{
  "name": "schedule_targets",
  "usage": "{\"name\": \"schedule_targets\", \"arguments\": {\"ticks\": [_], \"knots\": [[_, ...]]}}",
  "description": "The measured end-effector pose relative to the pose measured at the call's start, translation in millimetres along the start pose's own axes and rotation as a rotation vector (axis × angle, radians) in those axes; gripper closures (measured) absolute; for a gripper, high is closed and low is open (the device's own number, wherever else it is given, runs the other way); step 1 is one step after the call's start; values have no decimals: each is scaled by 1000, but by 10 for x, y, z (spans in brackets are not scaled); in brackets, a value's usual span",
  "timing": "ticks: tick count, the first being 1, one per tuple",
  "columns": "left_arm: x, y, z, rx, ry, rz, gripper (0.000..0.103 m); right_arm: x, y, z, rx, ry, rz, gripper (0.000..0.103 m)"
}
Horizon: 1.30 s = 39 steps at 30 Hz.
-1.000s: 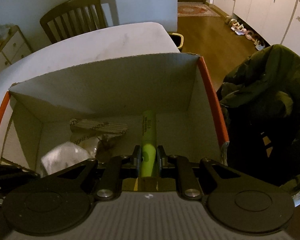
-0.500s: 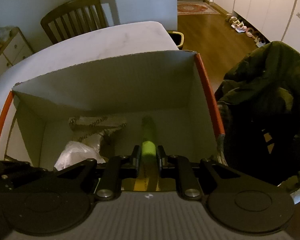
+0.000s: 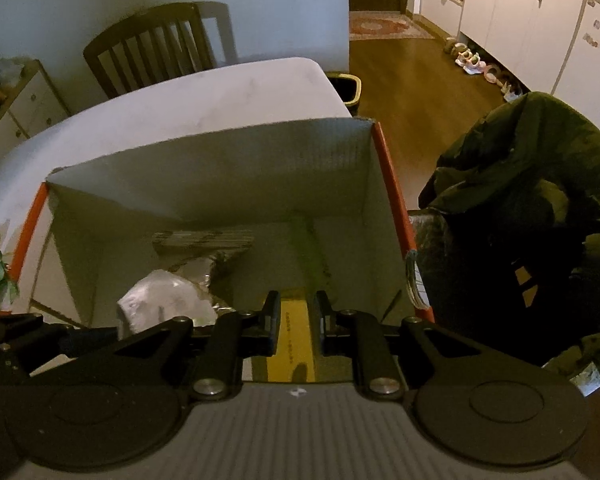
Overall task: Organize objects
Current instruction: 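Carry plastic bag and highlighter into the cardboard box and open both tools, then withdraw both tools from the cardboard box toward the remaining items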
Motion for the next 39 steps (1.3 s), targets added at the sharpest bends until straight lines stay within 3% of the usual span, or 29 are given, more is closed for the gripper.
{"name": "schedule_targets", "arguments": {"ticks": [21, 35, 39], "knots": [[164, 324, -960, 32, -248, 36, 26, 102, 376, -798, -69, -144, -32, 86], [382, 1016, -1591, 85, -343, -27, 22, 217, 904, -1167, -129, -201, -28, 86], [447, 1161, -1725, 88, -366, -23, 19, 252, 1091, -1269, -148, -231, -32, 71]]}}
Point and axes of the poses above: each gripper's, at about its wrist camera, not at the fingertips, and z roughly the way its jaws point, y to its left, x to its underside, the point moved 4 cm from there along z, roughly the way its jaws point, and after that the axes turned 9 degrees about -z, right-handed, at the moved point
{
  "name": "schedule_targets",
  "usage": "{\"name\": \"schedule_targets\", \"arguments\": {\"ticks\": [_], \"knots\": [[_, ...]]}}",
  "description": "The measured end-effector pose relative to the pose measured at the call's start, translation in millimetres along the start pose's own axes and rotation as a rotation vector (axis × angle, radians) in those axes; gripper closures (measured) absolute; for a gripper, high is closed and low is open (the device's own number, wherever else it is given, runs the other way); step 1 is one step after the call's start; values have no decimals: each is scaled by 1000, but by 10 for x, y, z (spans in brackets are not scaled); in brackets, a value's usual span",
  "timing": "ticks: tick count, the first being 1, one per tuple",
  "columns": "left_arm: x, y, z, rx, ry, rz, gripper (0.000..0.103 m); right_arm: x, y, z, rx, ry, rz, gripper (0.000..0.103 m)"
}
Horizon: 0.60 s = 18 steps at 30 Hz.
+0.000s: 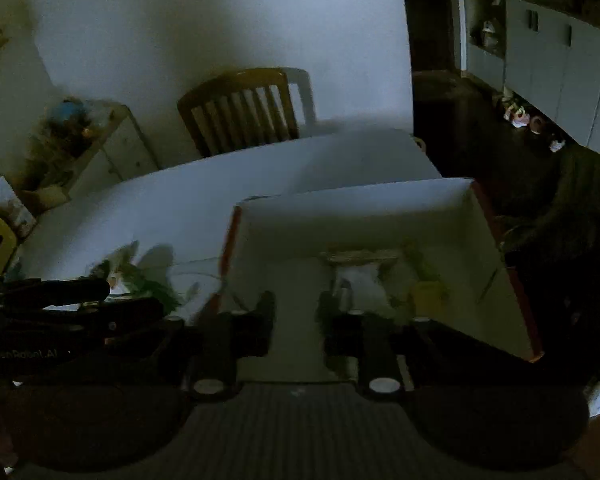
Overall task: Organize objects
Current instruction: 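Withdraw both tools from the cardboard box toward the remaining items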
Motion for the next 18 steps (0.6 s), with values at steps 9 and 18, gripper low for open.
{"name": "schedule_targets", "arguments": {"ticks": [9, 18], "knots": [[40, 458, -255, -12, -28, -29, 15, 82, 485, -31, -27, -14, -45, 54], [83, 1067, -451, -39, -48, -50, 5, 107, 1006, 96, -92, -22, -82, 30]]}}
Point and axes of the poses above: each gripper's, at about its wrist camera, not at the fingertips, and z roughly the way its jaws point, y to its left, x to its underside, the point moved 4 cm from there along z, roughly the way its jaws point, and after that the axes turned 9 degrees about -z, right-handed, at the moved point
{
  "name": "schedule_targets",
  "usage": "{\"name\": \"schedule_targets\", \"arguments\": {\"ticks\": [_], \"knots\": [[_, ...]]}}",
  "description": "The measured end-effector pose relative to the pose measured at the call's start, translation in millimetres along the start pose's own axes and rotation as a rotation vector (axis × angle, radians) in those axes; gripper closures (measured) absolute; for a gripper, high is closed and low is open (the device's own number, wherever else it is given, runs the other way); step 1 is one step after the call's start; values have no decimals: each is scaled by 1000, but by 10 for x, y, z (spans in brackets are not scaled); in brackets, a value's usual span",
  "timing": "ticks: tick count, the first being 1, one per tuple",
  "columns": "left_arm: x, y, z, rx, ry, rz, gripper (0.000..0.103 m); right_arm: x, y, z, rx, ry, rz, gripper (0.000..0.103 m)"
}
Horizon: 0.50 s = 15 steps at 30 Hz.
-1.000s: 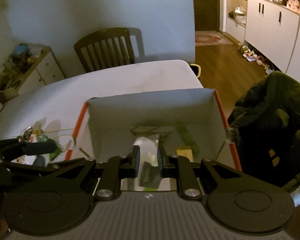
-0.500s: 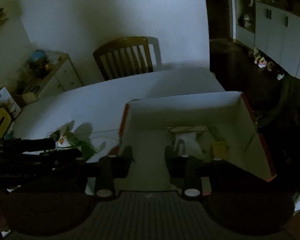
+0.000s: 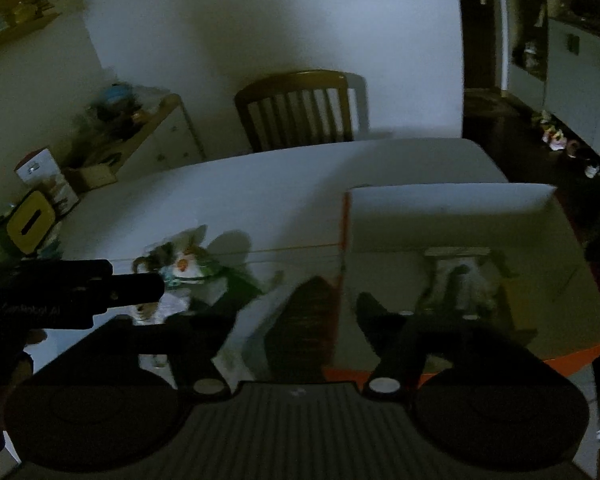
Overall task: Organize objects
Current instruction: 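Withdraw both tools from the cardboard box toward the remaining items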
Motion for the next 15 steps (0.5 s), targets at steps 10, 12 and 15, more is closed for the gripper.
{"name": "schedule_targets", "arguments": {"ticks": [10, 12, 15], "knots": [[-102, 675, -43, -81, -11, -35, 1, 2, 457, 288, 2, 36, -32, 20], [-119, 812, -30, -88, -12, -54, 0, 20, 548, 368, 5, 50, -42, 20], [-160, 1022, -3, -112, -21, -85, 0, 33, 657, 481, 11, 64, -48, 20]]}}
Point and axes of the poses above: each gripper's, at about its wrist camera, not at the fingertips, and z roughly the way its jaws point, y to its left, x to its underside, the point moved 4 cm from there along z, roughly the way its jaws point, and after that the axes turned 9 degrees about -z, right-handed, at the moved point
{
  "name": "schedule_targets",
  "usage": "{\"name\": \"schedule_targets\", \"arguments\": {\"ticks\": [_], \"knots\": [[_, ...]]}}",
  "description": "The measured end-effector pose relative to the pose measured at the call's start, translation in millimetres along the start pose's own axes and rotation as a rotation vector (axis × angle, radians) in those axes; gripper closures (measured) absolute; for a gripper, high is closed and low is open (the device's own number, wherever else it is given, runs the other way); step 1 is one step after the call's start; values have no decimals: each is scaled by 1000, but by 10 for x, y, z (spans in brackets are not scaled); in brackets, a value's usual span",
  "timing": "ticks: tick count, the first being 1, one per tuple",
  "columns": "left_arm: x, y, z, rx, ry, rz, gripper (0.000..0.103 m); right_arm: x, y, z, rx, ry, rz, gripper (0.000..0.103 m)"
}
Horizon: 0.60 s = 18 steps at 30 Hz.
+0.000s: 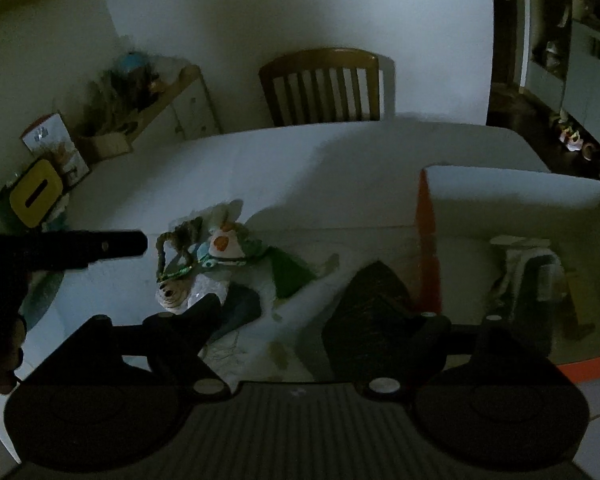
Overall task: Organize objects
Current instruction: 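Grasp the clear plastic bag with right tool while left tool grasps orange trinket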
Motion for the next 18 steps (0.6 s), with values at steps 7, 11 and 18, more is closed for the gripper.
{"name": "schedule_targets", "arguments": {"ticks": [7, 11, 18], "knots": [[40, 365, 180, -48, 13, 13, 0, -87, 140, 258, 12, 23, -8, 20], [155, 479, 248, -66, 5, 10, 0, -165, 235, 417, 9, 38, -20, 20], [421, 558, 376, -52, 46, 38, 0, -228, 375, 745, -20, 103, -13, 20]]}}
Point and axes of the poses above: each gripper's, at about its wrist camera, not at the fingertips, and z roughly the way its jaws point, y to its left, x to its underside, the point moved 4 cm from there along z, roughly the way its jaws point, and after that the axes turned 9 degrees about -z, right-handed, at the moved point
